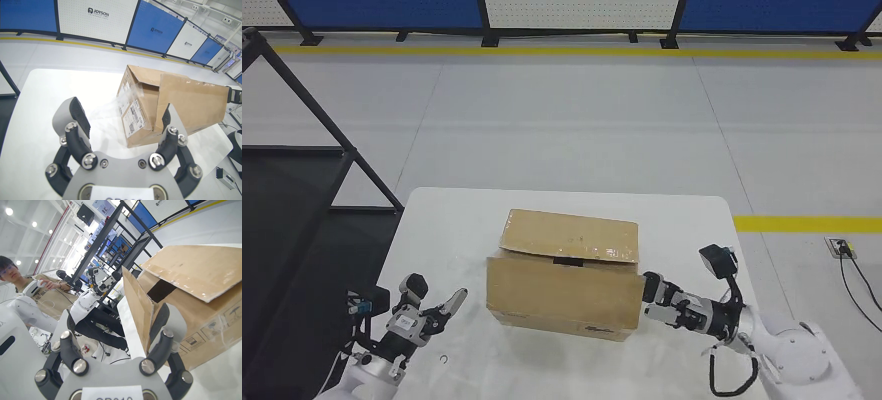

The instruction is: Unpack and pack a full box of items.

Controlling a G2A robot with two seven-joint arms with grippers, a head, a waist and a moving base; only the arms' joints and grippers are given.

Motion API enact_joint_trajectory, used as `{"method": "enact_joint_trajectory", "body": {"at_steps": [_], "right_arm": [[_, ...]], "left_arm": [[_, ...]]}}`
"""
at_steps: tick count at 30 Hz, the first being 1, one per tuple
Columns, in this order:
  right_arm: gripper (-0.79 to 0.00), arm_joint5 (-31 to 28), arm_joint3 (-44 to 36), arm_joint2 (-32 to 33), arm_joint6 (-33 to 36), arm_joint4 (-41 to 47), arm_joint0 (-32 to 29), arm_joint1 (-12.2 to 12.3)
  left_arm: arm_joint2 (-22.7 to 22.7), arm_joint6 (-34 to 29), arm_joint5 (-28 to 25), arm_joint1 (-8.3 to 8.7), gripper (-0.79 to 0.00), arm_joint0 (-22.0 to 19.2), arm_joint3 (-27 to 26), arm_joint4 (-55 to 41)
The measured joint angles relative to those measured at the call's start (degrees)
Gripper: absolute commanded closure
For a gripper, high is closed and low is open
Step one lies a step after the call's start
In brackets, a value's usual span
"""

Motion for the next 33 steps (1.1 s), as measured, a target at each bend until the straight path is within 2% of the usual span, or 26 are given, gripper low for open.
{"method": "enact_joint_trajectory", "body": {"at_steps": [6,15,18,28,33], "right_arm": [[-0.785,-3.17,-3.46,0.23,5.26,4.13,-1.97,0.89],[-0.785,-3.04,-9.44,-1.23,5.17,2.11,-5.5,3.26],[-0.785,-3.41,-9.51,-2.02,4.81,1.56,-6.12,4.11],[-0.785,-4.06,-7.9,-5.75,4.15,1.1,-5.38,6.86],[-0.785,-5.3,-6.78,-6.25,2.91,3.14,-4.95,7.81]], "left_arm": [[0.27,0.34,0.51,-0.07,-0.785,-0.27,-0.17,-0.45],[1.19,-1.79,-1.4,0.09,-0.785,-0.78,-0.32,0.94],[1.79,-1.96,-3.15,0.18,-0.785,-0.67,-0.34,2.12],[1.53,-3.38,-14.43,1.04,-0.785,0.61,0.97,7.39],[1.76,-3.43,-16.14,1.29,-0.785,0.83,1.91,9.71]]}}
